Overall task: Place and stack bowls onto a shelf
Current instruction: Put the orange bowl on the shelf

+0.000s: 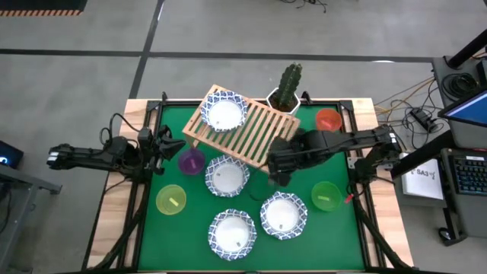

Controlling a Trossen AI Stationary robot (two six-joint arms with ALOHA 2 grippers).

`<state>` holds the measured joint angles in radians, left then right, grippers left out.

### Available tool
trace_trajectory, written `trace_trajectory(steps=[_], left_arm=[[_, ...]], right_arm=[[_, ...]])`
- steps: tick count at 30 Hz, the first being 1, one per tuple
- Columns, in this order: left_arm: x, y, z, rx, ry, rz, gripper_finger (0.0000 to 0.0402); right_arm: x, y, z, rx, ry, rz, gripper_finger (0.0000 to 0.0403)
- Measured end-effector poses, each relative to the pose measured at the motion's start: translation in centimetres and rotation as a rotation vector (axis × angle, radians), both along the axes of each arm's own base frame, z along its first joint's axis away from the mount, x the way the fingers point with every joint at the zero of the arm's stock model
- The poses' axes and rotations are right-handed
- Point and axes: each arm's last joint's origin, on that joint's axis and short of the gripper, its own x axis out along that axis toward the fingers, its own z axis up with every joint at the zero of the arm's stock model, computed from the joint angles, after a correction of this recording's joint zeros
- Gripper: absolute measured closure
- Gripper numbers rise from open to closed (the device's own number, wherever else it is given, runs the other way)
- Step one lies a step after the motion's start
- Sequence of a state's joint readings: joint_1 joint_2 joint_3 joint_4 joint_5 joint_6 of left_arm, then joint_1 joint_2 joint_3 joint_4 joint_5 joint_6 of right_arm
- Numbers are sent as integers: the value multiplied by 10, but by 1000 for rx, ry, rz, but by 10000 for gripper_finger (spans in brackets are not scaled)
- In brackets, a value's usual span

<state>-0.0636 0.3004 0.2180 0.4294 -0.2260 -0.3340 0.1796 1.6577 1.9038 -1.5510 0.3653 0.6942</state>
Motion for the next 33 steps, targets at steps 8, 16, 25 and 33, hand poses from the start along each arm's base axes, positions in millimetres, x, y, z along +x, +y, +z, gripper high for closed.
trace_trajectory(steps=[8,16,25,33], left_arm=[[0,0,0,0,0,0,390],[0,0,0,0,0,0,390],[0,0,0,3,-1,1,390],[0,0,0,10,1,4,390]], right_arm=[[-41,-39,-1,-23,-11,-114,243],[-106,-112,-26,-30,-78,-462,243],[-147,-179,-88,48,-72,-668,243],[-163,-210,-133,68,-16,-713,243]])
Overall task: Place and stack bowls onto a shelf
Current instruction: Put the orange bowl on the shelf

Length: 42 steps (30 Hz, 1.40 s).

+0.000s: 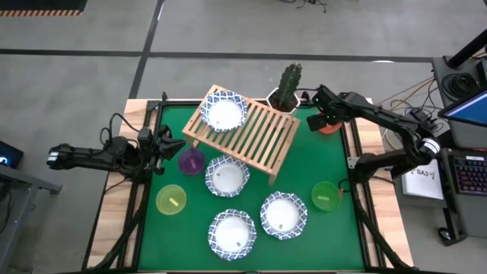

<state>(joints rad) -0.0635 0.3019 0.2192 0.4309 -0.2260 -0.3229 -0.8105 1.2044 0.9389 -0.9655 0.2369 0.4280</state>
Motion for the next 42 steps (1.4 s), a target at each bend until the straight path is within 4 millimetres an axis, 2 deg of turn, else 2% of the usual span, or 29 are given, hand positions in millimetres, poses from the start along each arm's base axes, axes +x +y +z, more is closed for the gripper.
trace_trajectory(steps=[10,20,23,28,32,35,38,42], left_arm=[[0,0,0,0,1,0,390],[0,0,0,1,2,0,390],[0,0,0,9,3,3,390],[0,0,0,17,5,6,390],[0,0,0,17,5,6,390],[0,0,0,17,5,6,390],[0,0,0,17,5,6,390],[0,0,0,17,5,8,390]], right_arm=[[8,-12,-43,24,-36,43,243],[14,-22,-65,26,56,62,255],[15,-23,-69,38,68,67,283],[15,-23,-71,45,77,86,369],[12,-20,-65,43,75,89,390],[8,-15,-51,37,84,88,393],[4,-6,-25,-6,83,83,394],[3,12,19,-123,-21,96,394]])
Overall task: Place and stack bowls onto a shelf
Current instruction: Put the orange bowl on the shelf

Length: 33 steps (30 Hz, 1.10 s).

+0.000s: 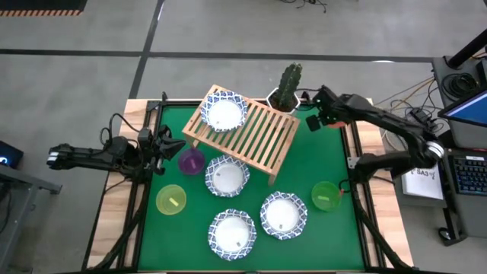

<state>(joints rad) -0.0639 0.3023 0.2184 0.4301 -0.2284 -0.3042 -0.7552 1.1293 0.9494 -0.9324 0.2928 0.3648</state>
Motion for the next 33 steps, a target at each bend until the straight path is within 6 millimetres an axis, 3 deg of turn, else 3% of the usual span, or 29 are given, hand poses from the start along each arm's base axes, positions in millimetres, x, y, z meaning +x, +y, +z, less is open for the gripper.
trace_trajectory(steps=[4,8,12,18,25,33], left_arm=[[0,0,0,-1,0,2,390],[0,0,0,-1,-1,2,390],[0,0,0,-1,-1,2,390],[0,0,0,0,-3,2,390],[0,0,0,-11,-6,-2,390],[0,0,0,-22,-9,-6,390]], right_arm=[[-4,25,45,-139,-151,36,394],[-6,56,77,-205,-312,130,394],[3,90,93,-224,-440,333,394],[45,141,108,-267,-667,685,394],[95,174,105,-315,-511,987,394],[155,168,97,-294,-211,1048,394]])
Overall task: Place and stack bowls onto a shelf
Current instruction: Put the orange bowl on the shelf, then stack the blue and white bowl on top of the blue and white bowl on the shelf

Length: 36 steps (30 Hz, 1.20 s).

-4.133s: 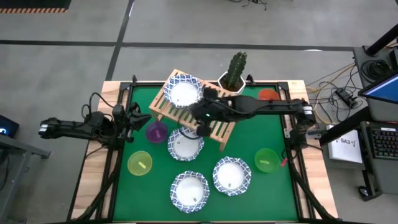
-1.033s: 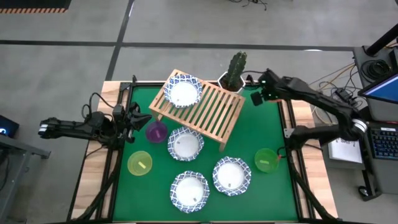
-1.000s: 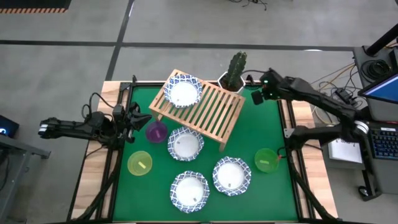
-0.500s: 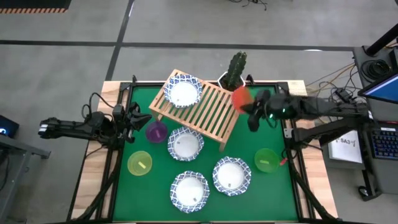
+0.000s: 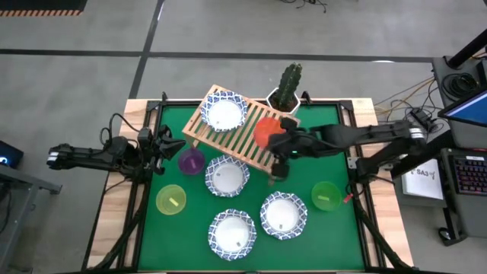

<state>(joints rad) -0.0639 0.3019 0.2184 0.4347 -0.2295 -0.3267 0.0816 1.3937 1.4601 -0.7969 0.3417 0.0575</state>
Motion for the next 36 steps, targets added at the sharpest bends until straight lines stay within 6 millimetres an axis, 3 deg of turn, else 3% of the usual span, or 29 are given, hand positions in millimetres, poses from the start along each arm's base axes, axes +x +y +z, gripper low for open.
trace_trajectory(steps=[7,15,20,29,36], left_arm=[[0,0,0,-1,-1,0,390],[0,0,0,-3,-2,-6,390],[0,0,0,-3,-2,-6,390],[0,0,0,-3,-2,-6,390],[0,0,0,-29,-6,-15,390]], right_arm=[[33,-13,-8,-59,187,-65,394],[49,-22,-15,-67,286,-82,394],[49,-25,-15,-61,288,-85,380],[47,-28,-14,-48,275,-111,309],[27,-6,9,-20,199,-85,288]])
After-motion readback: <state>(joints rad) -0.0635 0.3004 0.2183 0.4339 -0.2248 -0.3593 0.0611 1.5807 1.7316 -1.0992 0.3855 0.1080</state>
